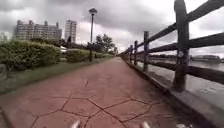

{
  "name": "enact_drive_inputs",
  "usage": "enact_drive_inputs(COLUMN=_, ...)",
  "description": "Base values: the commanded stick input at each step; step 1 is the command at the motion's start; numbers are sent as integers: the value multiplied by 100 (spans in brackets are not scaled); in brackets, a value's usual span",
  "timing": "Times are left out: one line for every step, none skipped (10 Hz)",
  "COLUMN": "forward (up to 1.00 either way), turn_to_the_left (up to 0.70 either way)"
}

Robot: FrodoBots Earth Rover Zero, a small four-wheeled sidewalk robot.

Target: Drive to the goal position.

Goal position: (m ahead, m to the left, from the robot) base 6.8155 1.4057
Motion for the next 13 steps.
enact_drive_inputs(forward=50, turn_to_the_left=3)
enact_drive_inputs(forward=50, turn_to_the_left=0)
enact_drive_inputs(forward=50, turn_to_the_left=0)
enact_drive_inputs(forward=50, turn_to_the_left=0)
enact_drive_inputs(forward=50, turn_to_the_left=0)
enact_drive_inputs(forward=50, turn_to_the_left=0)
enact_drive_inputs(forward=50, turn_to_the_left=0)
enact_drive_inputs(forward=50, turn_to_the_left=0)
enact_drive_inputs(forward=50, turn_to_the_left=0)
enact_drive_inputs(forward=50, turn_to_the_left=0)
enact_drive_inputs(forward=50, turn_to_the_left=0)
enact_drive_inputs(forward=50, turn_to_the_left=0)
enact_drive_inputs(forward=50, turn_to_the_left=0)
